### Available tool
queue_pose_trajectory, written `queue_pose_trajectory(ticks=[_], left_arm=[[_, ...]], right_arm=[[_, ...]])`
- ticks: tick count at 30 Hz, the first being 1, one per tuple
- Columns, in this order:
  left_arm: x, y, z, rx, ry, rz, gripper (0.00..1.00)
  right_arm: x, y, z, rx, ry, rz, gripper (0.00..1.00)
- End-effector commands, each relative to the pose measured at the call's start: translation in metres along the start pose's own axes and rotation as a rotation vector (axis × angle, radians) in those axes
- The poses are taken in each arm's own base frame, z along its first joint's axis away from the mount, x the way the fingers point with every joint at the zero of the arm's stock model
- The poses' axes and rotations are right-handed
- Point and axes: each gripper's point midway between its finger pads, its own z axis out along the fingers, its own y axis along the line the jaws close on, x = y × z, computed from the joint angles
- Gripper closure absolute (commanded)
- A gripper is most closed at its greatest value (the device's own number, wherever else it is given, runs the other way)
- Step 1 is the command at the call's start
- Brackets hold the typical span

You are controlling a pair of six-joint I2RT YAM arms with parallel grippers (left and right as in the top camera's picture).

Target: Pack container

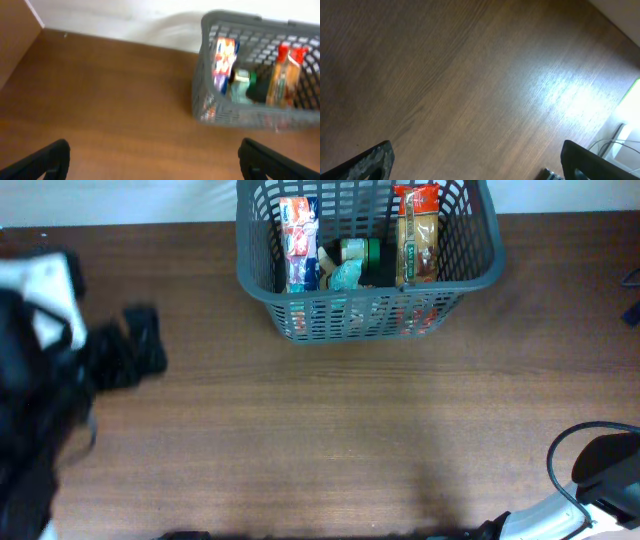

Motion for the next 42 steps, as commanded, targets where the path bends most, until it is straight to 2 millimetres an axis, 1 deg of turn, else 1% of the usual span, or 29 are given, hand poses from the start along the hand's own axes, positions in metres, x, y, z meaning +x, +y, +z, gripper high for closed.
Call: queue_pose_trajectory(ticks=[1, 7, 8, 10, 11, 12, 17, 20, 23, 26, 30, 33, 39, 42], left_arm=[[0.019, 0.006, -0.039, 0.001, -0.029, 0.004, 0.01], [0.055, 0.014, -0.091, 0.015, -0.084, 0.002, 0.01], [0.059, 0.015, -0.094, 0.015, -0.089, 0.001, 0.01], [0.074, 0.018, -0.097, 0.012, -0.079, 0.002, 0.01], [0.083, 0.020, -0.096, 0.008, -0.065, 0.002, 0.01], [0.101, 0.024, -0.091, -0.003, -0.029, -0.033, 0.01], [0.151, 0.031, -0.067, -0.032, 0.087, -0.205, 0.01], [0.173, 0.034, -0.050, -0.060, 0.164, -0.297, 0.01], [0.188, 0.033, -0.036, -0.071, 0.238, -0.333, 0.01], [0.199, 0.034, -0.027, -0.083, 0.286, -0.331, 0.01], [0.206, 0.035, -0.021, -0.095, 0.317, -0.329, 0.01], [0.206, 0.035, -0.021, -0.096, 0.317, -0.328, 0.01], [0.203, 0.044, -0.021, -0.143, 0.294, -0.314, 0.01], [0.196, 0.044, -0.017, -0.129, 0.267, -0.218, 0.01]], right_arm=[[0.001, 0.000, 0.002, 0.001, 0.006, 0.006, 0.01], [0.001, 0.000, 0.002, 0.001, 0.006, 0.006, 0.01], [0.001, 0.000, 0.002, 0.001, 0.006, 0.006, 0.01], [0.001, 0.000, 0.002, 0.001, 0.006, 0.006, 0.01], [0.001, 0.000, 0.002, 0.001, 0.006, 0.006, 0.01], [0.001, 0.000, 0.002, 0.001, 0.006, 0.006, 0.01], [0.001, 0.000, 0.002, 0.001, 0.006, 0.006, 0.01], [0.001, 0.000, 0.002, 0.001, 0.006, 0.006, 0.01], [0.001, 0.000, 0.002, 0.001, 0.006, 0.006, 0.01], [0.001, 0.000, 0.002, 0.001, 0.006, 0.006, 0.01], [0.001, 0.000, 0.002, 0.001, 0.006, 0.006, 0.01], [0.001, 0.000, 0.002, 0.001, 0.006, 0.006, 0.01], [0.001, 0.000, 0.002, 0.001, 0.006, 0.006, 0.01], [0.001, 0.000, 0.002, 0.001, 0.006, 0.006, 0.01]])
